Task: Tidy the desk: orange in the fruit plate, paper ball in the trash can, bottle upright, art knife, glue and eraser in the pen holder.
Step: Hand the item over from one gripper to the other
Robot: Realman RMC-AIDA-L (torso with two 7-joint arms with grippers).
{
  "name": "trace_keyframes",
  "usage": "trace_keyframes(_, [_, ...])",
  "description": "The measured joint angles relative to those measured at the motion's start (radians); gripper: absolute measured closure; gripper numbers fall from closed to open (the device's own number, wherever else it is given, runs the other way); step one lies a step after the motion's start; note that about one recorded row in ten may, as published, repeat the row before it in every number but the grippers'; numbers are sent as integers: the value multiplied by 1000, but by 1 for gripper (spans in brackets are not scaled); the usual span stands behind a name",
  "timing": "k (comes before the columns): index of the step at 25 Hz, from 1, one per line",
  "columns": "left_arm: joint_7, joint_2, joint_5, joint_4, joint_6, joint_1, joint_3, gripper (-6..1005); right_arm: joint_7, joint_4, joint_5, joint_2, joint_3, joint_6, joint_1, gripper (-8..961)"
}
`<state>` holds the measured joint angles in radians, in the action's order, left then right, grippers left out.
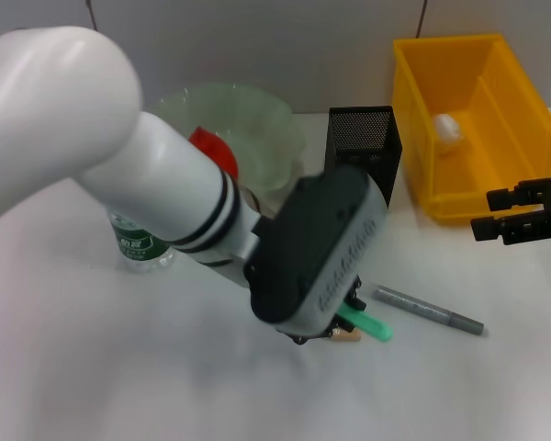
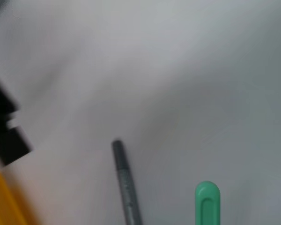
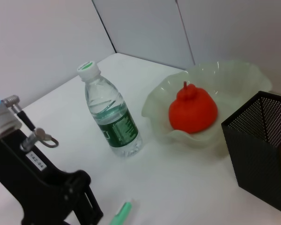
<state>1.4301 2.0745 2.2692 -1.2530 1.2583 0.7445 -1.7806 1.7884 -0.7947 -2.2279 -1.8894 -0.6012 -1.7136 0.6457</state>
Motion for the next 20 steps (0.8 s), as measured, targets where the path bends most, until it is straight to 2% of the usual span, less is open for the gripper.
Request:
trace_keyframes(5, [79,-1,-64,-62,1,-81,65,808,2,-4,1,1,1,0,-1,178])
trace_keyframes(10, [152,-3,-188,-114,3,-171,148,806,4,-9,1,1,9,-12,-10,178])
trace_keyframes(20, [156,-5,-492,-81,18,-294,262,800,4,-5,1,-4,14,-24,-34,178])
